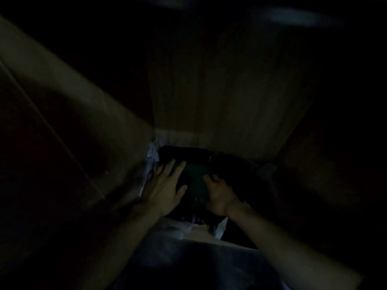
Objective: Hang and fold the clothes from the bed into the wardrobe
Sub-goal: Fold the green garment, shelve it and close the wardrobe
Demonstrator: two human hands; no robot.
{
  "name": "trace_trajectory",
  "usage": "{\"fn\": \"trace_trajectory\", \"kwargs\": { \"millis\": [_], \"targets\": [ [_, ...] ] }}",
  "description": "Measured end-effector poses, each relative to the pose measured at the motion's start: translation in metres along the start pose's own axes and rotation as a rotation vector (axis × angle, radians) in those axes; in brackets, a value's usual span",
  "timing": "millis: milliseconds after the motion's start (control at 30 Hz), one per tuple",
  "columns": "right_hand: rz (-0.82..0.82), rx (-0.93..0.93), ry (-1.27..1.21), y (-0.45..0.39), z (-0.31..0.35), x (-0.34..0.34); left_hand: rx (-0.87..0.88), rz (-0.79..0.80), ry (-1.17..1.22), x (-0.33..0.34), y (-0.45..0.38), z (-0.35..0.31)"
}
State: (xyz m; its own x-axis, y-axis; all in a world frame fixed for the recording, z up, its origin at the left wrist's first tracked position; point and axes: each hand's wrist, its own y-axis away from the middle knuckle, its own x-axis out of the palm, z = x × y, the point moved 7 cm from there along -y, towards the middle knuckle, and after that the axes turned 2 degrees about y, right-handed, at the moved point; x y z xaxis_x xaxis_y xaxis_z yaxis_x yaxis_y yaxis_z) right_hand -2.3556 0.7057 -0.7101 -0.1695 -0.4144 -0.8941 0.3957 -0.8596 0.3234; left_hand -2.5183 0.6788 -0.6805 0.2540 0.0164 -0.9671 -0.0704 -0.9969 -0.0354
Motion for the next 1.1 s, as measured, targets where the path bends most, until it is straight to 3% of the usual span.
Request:
{"fn": "trace_trajectory", "kwargs": {
  "millis": [300,400,667,1100],
  "targets": [
    [-0.035,-0.024,-0.198,0.139,0.082,-0.162,-0.163,0.045,0.180,-0.197,0.086,-0.054],
    [-0.033,-0.049,-0.221,0.183,0.106,-0.194,-0.177,0.044,0.127,-0.251,0.125,-0.072],
    [-0.052,-0.116,-0.175,0.280,0.155,-0.261,-0.252,0.015,0.249,-0.355,0.201,-0.113],
    [-0.345,-0.089,-0.140,0.430,0.240,-0.364,-0.020,-0.134,0.372,-0.506,0.280,-0.134]
  ]
}}
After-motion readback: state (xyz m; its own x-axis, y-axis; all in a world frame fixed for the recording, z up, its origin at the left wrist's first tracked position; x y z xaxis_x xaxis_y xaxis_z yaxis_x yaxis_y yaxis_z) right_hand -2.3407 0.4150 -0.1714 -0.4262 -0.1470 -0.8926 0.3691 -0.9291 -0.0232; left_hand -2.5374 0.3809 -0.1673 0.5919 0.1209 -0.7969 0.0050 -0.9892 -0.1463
